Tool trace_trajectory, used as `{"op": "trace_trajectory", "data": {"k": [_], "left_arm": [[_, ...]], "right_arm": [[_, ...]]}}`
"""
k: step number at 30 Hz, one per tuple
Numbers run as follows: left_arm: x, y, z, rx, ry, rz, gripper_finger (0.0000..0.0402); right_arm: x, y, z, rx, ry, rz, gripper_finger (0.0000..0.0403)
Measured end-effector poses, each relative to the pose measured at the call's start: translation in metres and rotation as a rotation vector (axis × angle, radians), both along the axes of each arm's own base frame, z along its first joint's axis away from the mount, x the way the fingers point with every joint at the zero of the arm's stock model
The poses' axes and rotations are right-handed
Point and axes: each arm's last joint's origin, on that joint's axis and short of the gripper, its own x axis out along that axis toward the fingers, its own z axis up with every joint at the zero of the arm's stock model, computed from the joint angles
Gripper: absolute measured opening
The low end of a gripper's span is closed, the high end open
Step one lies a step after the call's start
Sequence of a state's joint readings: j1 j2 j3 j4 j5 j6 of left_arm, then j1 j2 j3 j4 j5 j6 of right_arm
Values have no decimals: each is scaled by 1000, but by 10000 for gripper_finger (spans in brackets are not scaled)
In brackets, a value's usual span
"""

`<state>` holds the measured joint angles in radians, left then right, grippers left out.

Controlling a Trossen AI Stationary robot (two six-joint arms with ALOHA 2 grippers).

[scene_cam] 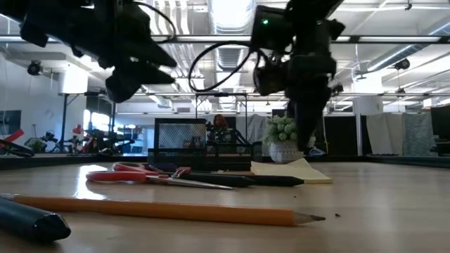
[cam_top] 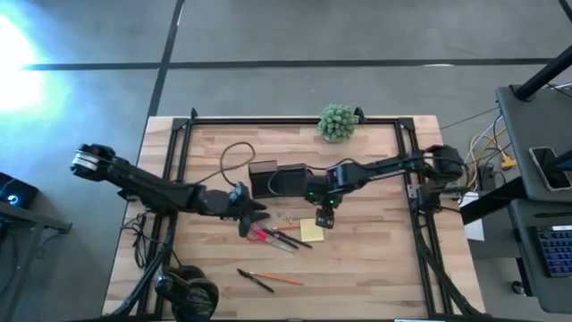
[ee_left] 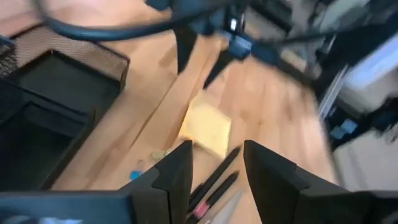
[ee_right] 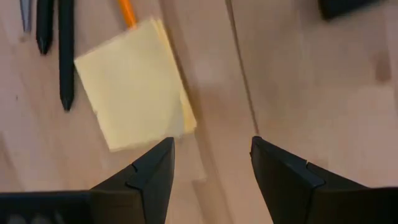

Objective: Pick and place office supplies into organizer
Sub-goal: Put the yellow sticky note into the desk organizer

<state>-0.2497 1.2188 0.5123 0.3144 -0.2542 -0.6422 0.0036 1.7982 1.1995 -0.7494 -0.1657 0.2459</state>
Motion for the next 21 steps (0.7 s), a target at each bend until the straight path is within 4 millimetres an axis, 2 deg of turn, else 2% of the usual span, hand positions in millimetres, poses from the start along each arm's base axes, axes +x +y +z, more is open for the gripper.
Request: {"op": "trace_trajectory", "data": {"k": [4, 10, 16, 21], "left_arm": [[15, -4, -6, 122, 39, -75, 129], [33, -9, -10, 216, 61, -116, 129], [36, -10, -23, 224, 127, -133, 129], [27, -11, -31, 250, 248, -158, 129]], "right_arm": [[9, -1, -7, 5, 5, 73, 201], [7, 2, -16, 32, 33, 105, 201], [8, 5, -17, 28, 19, 134, 201], [9, 6, -18, 18, -7, 151, 201]]}}
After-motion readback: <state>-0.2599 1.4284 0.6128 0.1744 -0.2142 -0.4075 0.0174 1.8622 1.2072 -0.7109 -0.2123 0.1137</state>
